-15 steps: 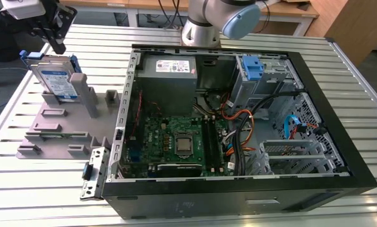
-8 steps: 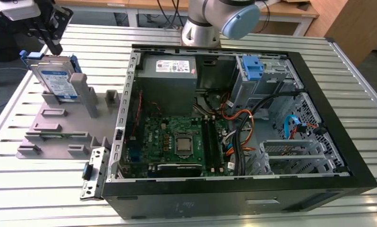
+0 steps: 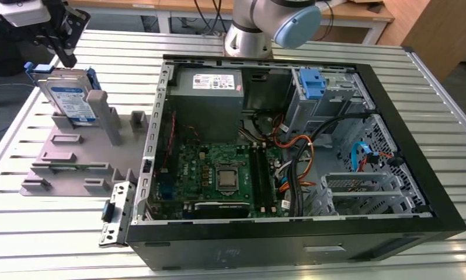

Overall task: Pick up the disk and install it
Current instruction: 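Reach for the disk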

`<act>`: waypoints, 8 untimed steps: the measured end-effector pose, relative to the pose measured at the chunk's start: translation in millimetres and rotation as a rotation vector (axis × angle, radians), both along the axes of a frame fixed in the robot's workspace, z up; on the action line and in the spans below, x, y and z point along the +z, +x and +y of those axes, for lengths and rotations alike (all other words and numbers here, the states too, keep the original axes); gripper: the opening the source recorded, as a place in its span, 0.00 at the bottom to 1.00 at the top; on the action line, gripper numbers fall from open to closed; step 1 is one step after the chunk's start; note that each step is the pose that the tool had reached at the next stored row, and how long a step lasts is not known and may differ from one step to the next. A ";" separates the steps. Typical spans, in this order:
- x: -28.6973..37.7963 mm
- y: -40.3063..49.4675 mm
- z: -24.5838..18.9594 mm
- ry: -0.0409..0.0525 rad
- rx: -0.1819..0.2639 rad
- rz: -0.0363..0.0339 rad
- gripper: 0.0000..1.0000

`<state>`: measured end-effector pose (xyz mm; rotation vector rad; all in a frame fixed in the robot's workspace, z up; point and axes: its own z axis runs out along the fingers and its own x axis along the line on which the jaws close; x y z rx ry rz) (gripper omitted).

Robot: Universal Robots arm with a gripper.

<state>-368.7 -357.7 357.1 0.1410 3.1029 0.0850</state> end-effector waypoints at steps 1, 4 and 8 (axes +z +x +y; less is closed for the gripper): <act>0.0 0.0 0.0 0.0018 0.000 0.0018 0.11; 0.0 0.0 0.0 0.0020 0.000 0.0019 0.11; -0.7 -1.4 0.0 0.0022 0.000 0.0017 0.11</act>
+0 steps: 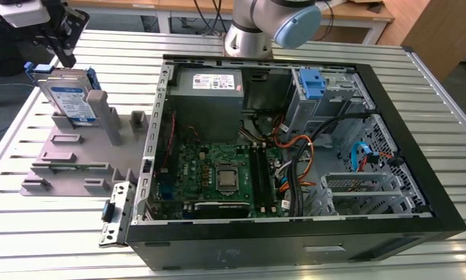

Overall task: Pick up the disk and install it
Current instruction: 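Reach for the disk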

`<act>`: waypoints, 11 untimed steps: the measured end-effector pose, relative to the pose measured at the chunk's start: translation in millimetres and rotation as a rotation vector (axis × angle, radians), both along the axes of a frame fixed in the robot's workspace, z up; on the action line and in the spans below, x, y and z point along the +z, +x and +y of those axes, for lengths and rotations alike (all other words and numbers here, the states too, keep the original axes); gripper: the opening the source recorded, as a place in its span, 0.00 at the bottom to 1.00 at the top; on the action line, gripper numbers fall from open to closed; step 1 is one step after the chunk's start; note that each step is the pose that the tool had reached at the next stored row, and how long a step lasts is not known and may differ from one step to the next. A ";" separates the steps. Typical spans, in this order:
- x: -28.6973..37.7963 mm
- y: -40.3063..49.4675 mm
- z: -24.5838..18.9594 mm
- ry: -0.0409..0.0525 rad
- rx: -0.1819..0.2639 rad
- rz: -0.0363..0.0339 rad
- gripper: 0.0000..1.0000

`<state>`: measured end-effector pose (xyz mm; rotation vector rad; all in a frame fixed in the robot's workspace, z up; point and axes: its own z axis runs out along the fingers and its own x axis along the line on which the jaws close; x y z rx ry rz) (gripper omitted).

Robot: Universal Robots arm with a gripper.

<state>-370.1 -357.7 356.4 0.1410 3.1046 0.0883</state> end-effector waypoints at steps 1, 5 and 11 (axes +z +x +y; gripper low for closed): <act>-0.4 -1.5 0.2 0.0000 0.000 0.0001 0.11; -2.1 -11.9 1.9 0.0000 0.000 0.0000 0.11; -3.8 -22.3 2.9 -0.0002 0.000 -0.0001 0.11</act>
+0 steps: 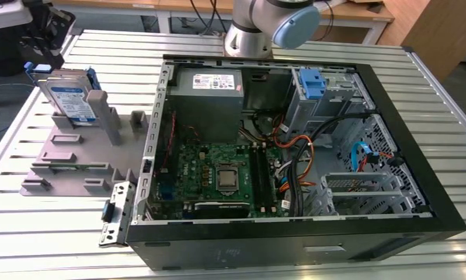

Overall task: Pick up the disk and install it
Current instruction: 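Reach for the disk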

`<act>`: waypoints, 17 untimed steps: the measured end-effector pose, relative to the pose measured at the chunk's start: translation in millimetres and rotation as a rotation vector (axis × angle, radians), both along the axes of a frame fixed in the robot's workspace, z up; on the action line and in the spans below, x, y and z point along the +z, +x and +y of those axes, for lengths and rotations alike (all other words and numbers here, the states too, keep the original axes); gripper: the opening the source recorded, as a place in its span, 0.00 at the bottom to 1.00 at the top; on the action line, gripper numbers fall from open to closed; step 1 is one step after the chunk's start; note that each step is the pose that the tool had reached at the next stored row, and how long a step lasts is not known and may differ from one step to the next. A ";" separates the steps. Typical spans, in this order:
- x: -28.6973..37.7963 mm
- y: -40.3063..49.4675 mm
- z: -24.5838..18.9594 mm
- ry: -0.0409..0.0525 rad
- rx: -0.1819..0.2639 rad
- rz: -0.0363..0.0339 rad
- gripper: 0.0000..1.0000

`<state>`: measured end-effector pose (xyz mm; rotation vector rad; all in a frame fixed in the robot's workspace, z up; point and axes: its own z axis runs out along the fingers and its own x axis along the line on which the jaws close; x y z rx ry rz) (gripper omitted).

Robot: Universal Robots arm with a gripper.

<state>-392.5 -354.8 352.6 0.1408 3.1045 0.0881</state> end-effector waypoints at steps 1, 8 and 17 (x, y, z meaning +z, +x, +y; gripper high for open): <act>-0.4 -0.7 0.1 0.0000 0.000 0.0001 0.11; -2.1 -2.4 0.3 -0.0003 0.000 0.0002 0.11; -2.6 -2.1 0.3 0.0195 0.000 0.0209 0.11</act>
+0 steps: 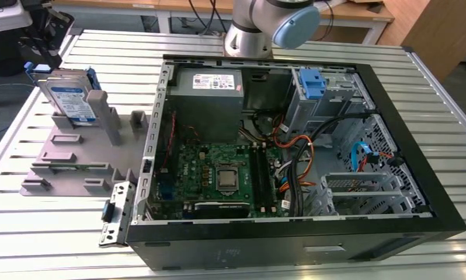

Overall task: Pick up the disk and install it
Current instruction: 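Reach for the disk, then pick up the disk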

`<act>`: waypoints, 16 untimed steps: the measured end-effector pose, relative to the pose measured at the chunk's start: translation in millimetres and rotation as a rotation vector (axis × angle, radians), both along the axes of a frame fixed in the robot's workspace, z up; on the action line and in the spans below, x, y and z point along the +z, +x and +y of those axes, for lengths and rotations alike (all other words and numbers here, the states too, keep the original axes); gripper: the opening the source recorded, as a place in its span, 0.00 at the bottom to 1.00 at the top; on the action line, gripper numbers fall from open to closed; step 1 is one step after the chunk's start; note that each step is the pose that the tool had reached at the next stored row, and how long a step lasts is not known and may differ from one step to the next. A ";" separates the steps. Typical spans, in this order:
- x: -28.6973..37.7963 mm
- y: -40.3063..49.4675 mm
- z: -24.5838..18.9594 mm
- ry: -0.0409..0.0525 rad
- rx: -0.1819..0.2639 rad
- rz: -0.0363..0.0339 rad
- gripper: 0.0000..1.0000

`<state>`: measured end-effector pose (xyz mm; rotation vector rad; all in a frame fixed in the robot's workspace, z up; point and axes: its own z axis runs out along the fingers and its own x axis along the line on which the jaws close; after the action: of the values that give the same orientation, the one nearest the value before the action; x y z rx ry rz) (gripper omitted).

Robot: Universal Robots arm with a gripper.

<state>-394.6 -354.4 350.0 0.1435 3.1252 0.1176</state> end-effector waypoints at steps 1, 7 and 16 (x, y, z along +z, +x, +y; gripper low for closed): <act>-0.3 0.0 0.2 0.0001 0.000 -0.0001 0.11; -0.9 -0.3 2.8 0.0000 0.000 -0.0001 0.11; -1.0 -0.3 3.0 -0.0021 0.000 0.0000 0.11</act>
<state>-394.9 -351.5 349.0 0.1434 3.1252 0.1144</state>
